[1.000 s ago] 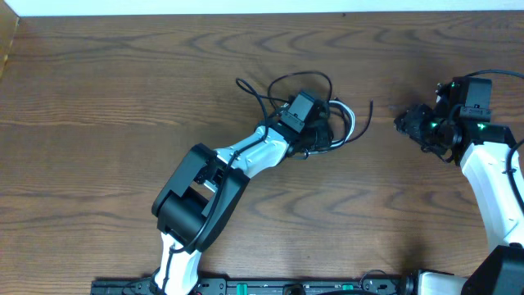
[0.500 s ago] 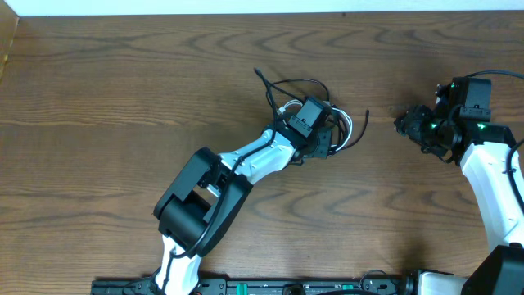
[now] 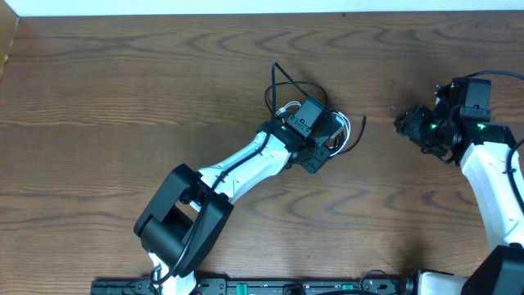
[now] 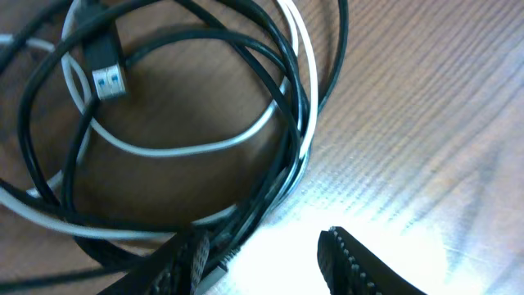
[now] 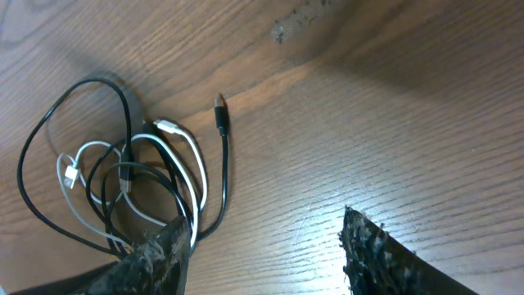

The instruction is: Untangle cables

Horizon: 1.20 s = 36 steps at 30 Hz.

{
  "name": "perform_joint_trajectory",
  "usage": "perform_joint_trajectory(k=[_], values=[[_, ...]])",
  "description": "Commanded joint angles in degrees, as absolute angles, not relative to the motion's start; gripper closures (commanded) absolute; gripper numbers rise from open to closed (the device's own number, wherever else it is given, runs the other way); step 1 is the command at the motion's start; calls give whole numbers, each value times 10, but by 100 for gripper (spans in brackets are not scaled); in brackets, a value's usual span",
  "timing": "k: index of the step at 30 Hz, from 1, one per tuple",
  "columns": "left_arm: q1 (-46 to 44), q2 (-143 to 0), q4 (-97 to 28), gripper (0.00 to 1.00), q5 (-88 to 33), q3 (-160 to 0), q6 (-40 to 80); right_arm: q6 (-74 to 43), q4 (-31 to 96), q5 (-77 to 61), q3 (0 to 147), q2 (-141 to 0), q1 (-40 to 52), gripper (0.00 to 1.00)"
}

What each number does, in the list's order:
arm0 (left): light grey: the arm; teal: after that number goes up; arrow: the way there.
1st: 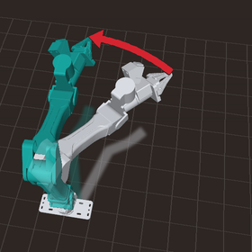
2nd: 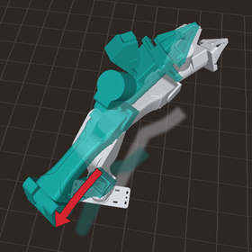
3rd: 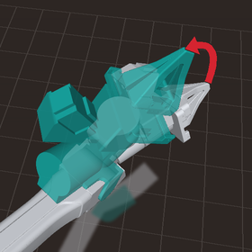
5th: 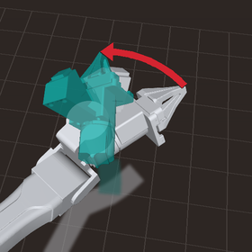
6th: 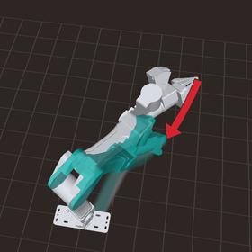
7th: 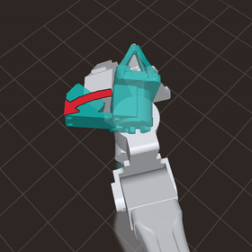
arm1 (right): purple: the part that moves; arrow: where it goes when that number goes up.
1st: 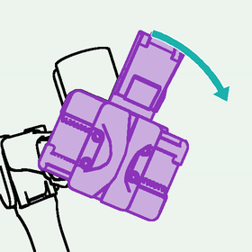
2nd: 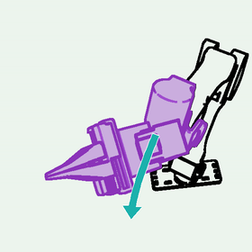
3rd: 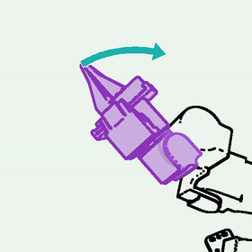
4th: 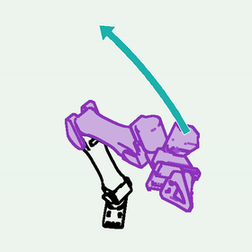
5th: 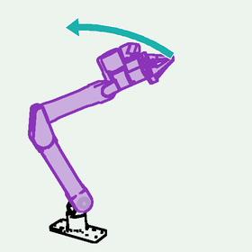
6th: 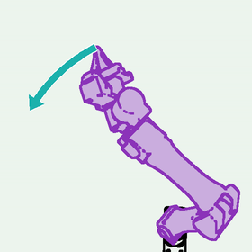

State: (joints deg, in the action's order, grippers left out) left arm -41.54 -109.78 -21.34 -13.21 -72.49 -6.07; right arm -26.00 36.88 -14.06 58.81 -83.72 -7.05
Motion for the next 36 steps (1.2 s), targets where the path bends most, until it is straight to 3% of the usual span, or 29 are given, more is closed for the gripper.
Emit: perform_joint_trajectory(k=[1,4,6,11,15,21,36], values=[[-415,-1120,-195,51,-72,-725,-96,-250,372,-136,588,-832,-70,44],[-414,-1126,-185,51,-37,-725,-67,-250,376,-136,588,-832,-70,44],[-411,-1126,-186,52,-4,-725,19,-250,378,-136,588,-832,-68,44],[-411,-1127,-208,69,22,-724,292,-250,377,-136,588,-832,-67,44],[-417,-1139,-202,70,22,-723,429,-250,379,-136,588,-832,-67,44],[-416,-1169,-209,71,21,-723,488,-250,385,-136,588,-832,-67,44],[-423,-1199,-220,70,22,-718,473,-250,384,-141,588,-832,-44,40]])
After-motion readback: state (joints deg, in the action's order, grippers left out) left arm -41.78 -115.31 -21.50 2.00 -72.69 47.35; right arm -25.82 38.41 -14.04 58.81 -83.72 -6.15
